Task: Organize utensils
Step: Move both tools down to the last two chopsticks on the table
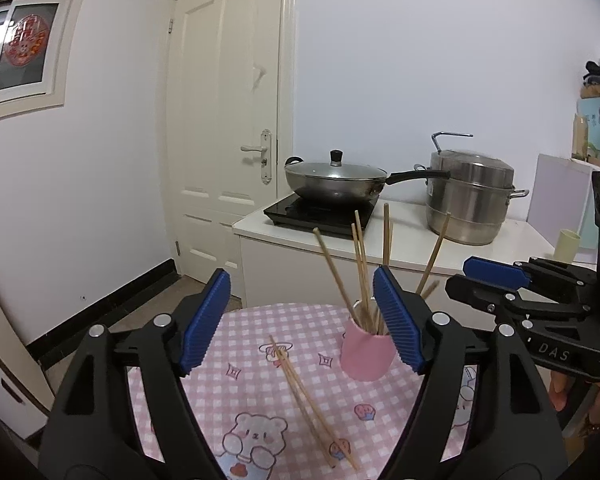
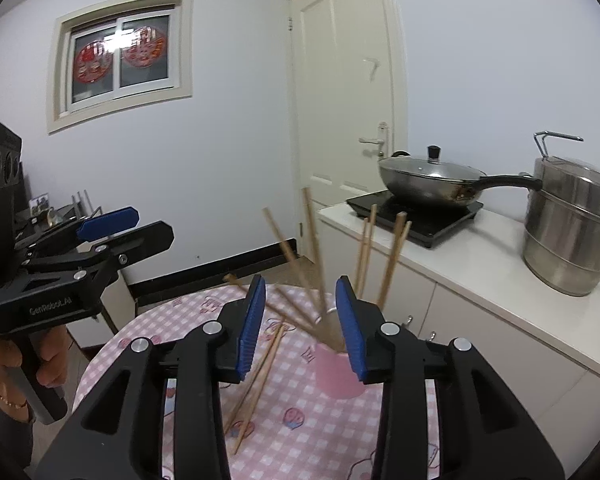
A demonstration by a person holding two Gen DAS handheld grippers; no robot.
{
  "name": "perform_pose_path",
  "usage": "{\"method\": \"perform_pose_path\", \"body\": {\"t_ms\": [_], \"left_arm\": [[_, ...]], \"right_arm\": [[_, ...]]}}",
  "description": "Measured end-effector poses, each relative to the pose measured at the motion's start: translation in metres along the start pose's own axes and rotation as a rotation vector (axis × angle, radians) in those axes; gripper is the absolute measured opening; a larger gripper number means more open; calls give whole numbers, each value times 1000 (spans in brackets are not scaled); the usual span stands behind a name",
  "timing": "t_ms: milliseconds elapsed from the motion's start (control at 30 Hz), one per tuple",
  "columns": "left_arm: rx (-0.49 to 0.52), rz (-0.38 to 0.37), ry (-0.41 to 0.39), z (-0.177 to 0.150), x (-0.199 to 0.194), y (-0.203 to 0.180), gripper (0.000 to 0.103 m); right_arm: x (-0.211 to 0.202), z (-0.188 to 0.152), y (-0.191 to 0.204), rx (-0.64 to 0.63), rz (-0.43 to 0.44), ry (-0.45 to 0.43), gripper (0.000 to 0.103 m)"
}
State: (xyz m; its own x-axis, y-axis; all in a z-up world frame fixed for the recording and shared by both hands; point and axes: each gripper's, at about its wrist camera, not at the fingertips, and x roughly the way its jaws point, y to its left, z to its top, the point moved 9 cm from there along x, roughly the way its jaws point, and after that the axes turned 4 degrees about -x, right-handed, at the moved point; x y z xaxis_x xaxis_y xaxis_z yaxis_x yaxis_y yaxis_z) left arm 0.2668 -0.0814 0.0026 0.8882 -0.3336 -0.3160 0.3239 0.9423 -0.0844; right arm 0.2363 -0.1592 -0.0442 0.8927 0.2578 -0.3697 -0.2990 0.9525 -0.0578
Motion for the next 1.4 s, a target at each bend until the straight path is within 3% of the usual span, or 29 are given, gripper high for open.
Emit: {"method": "perform_pose_path", "body": {"t_ms": [467, 700, 933, 1400], "left_arm": [[-54, 86, 51, -63, -14, 45, 79], [-115, 101, 168, -110, -1, 75, 81], [-150, 118, 288, -150, 20, 91, 82], [-147, 136, 409, -189, 63, 93, 82]], "right_arm": [[23, -47, 44, -24, 55, 70, 38], [45, -76, 62, -26, 81, 145, 38], [78, -105, 74, -68, 47, 244, 38], [134, -146, 61, -71, -4, 421, 38]]}}
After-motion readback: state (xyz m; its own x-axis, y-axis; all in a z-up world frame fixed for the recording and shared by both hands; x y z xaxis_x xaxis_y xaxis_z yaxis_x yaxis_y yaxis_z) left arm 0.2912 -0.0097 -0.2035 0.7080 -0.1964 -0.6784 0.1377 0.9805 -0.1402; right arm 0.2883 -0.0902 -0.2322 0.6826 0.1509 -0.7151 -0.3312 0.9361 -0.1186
